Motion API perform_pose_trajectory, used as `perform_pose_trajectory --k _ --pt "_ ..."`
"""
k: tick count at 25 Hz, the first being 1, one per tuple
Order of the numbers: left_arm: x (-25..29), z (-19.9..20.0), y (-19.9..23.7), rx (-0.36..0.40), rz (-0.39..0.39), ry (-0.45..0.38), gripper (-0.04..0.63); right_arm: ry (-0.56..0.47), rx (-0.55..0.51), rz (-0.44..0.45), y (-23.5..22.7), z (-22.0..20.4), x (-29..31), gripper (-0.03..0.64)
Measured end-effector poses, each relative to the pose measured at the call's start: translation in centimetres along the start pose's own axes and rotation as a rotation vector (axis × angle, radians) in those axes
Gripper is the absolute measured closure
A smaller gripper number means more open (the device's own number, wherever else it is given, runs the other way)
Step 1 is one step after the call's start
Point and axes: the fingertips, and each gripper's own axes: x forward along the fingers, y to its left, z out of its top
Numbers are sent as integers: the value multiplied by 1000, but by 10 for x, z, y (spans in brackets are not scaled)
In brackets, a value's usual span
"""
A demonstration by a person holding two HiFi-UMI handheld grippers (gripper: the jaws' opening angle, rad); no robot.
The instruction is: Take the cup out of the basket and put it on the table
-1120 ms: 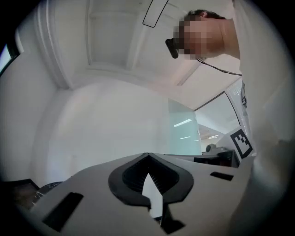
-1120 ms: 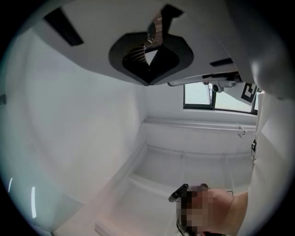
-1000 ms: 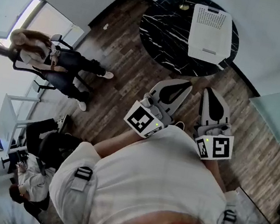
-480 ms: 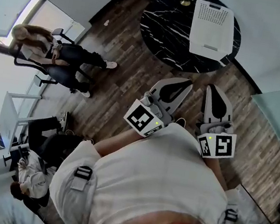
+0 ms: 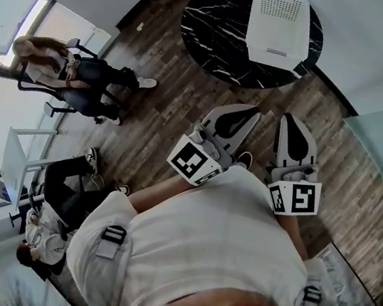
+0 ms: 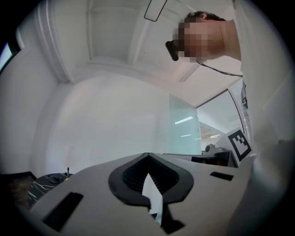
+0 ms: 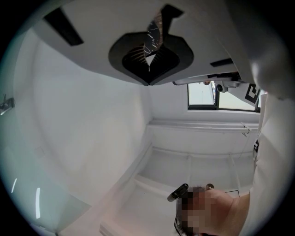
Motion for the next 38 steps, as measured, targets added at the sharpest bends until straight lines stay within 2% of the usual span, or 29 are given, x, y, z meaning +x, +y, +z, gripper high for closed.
perform_pose_trajectory --k 9,18,25,38 --pt "9 -13 -19 2 56 1 589 29 19 37 -17 -11 -16 611" --pt "24 -18 4 -3 82 4 589 33 12 55 -31 -12 11 611" --pt "47 -17 56 -13 71 -15 589 44 -9 49 -43 -18 65 611" --pt "95 5 202 -17 35 -21 589 51 -61 48 -52 -17 223 611"
